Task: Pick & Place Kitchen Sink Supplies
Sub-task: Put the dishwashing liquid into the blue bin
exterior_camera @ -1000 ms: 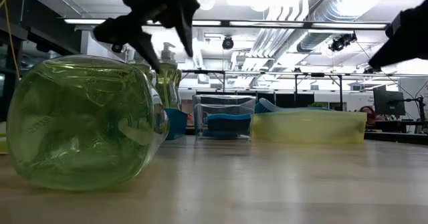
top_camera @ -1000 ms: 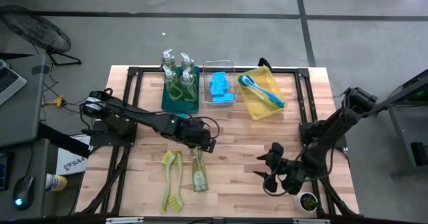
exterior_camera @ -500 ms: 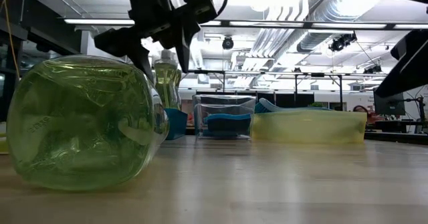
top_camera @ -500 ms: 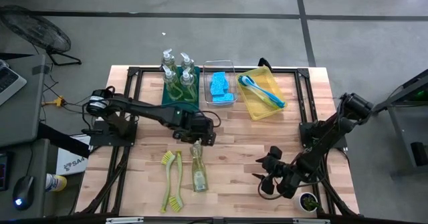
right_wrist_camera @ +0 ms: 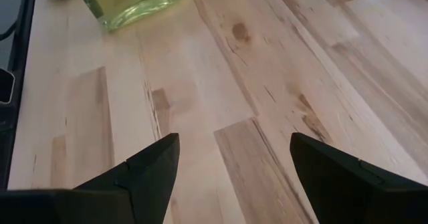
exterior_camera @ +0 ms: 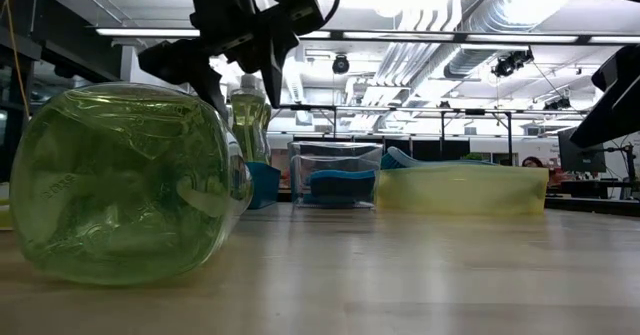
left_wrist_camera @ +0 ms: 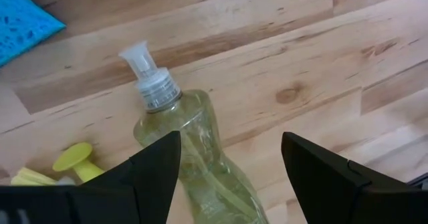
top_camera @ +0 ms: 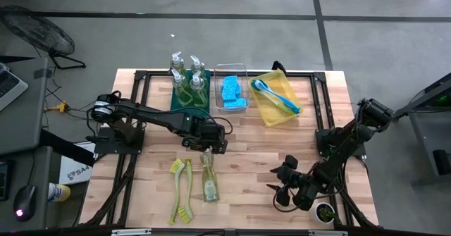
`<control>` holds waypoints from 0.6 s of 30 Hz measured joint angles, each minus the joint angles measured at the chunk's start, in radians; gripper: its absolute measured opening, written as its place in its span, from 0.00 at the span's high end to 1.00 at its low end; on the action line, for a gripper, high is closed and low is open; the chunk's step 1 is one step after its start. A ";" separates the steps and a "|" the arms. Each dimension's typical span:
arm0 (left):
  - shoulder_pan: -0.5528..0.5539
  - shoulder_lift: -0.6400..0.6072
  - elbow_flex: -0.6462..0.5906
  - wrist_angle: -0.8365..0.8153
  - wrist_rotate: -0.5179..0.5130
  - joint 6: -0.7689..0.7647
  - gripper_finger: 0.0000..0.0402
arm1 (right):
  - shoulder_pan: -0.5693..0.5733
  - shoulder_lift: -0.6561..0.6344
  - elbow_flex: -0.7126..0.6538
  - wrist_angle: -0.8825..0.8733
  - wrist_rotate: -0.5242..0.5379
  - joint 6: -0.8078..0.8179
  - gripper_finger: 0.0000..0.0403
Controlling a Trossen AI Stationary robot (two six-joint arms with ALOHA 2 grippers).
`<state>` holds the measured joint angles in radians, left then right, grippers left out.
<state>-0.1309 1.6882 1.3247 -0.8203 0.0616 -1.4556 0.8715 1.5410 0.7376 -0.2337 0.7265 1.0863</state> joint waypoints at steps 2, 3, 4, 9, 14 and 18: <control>0.000 0.000 0.000 -0.002 0.003 0.000 0.36 | 0.000 0.000 0.000 -0.001 0.001 0.013 0.31; 0.000 0.000 0.000 -0.002 0.003 0.004 0.36 | 0.000 0.000 0.000 -0.001 0.001 0.013 0.31; 0.000 0.000 0.000 -0.001 0.002 0.009 0.36 | 0.000 0.000 0.000 -0.001 0.001 0.013 0.31; -0.002 0.000 0.000 0.013 -0.071 0.060 0.37 | 0.002 0.000 0.000 -0.001 0.001 0.014 0.31; -0.007 0.000 0.000 0.009 -0.123 0.053 0.37 | 0.009 0.000 0.000 -0.001 0.003 0.014 0.31; -0.007 0.000 -0.018 -0.012 -0.120 0.006 0.36 | 0.009 0.000 0.000 -0.001 0.001 0.014 0.31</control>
<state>-0.1383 1.6886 1.3070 -0.8324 -0.0588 -1.4500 0.8803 1.5410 0.7376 -0.2344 0.7274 1.1004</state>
